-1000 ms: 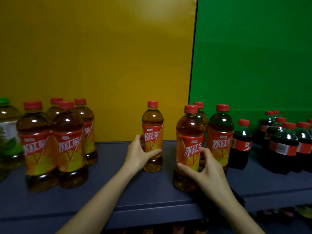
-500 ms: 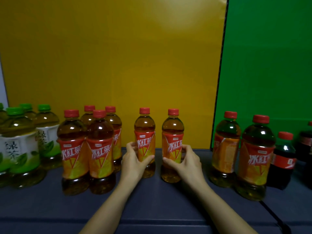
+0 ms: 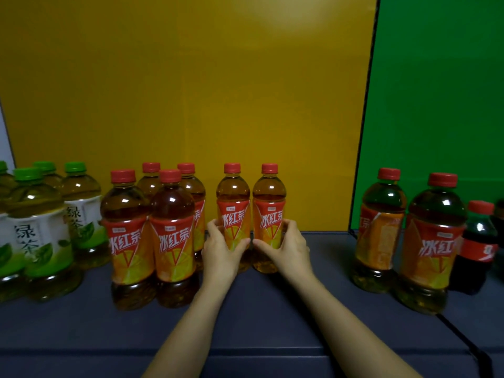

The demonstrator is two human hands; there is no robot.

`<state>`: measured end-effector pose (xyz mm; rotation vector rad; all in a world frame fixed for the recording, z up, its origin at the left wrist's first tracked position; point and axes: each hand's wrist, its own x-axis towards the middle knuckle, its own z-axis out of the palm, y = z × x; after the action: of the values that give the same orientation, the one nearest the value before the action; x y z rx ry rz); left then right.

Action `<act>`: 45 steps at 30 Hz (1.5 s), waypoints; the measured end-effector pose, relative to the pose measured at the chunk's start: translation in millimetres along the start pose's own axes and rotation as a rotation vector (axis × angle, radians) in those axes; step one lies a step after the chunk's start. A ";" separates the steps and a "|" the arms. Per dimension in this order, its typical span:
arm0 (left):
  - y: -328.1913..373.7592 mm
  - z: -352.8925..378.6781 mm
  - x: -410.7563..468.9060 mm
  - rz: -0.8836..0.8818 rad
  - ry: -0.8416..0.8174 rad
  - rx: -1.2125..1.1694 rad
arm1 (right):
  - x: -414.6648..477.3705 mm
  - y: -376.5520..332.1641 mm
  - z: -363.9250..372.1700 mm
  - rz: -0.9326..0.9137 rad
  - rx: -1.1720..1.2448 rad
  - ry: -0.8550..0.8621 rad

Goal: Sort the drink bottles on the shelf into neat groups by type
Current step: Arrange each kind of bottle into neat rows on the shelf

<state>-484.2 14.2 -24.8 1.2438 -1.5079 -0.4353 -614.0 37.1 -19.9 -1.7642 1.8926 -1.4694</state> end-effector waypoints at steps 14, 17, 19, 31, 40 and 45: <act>62.9 27.5 -58.3 0.618 -0.093 0.193 | -69.7 32.2 -133.3 -0.176 -0.058 0.276; 84.4 58.2 -67.2 0.574 -0.365 0.125 | -78.6 47.1 -160.4 -0.132 -0.094 0.492; 99.0 82.1 -72.2 0.491 -0.506 0.105 | -82.0 58.1 -171.7 -0.064 -0.087 0.564; 126.8 139.9 -57.3 -0.123 -0.752 -0.416 | -66.0 89.3 -189.8 0.186 0.106 0.209; 115.2 112.1 -42.2 -0.095 -0.969 -0.338 | -63.5 93.5 -191.1 0.191 0.133 0.161; 106.7 104.9 -46.2 -0.044 -0.923 -0.313 | -60.2 89.6 -186.8 0.155 0.122 0.188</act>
<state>-631.7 60.3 0.5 0.8439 -2.0496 -1.3487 -784.8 169.1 -19.6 -1.4371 1.9297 -1.7026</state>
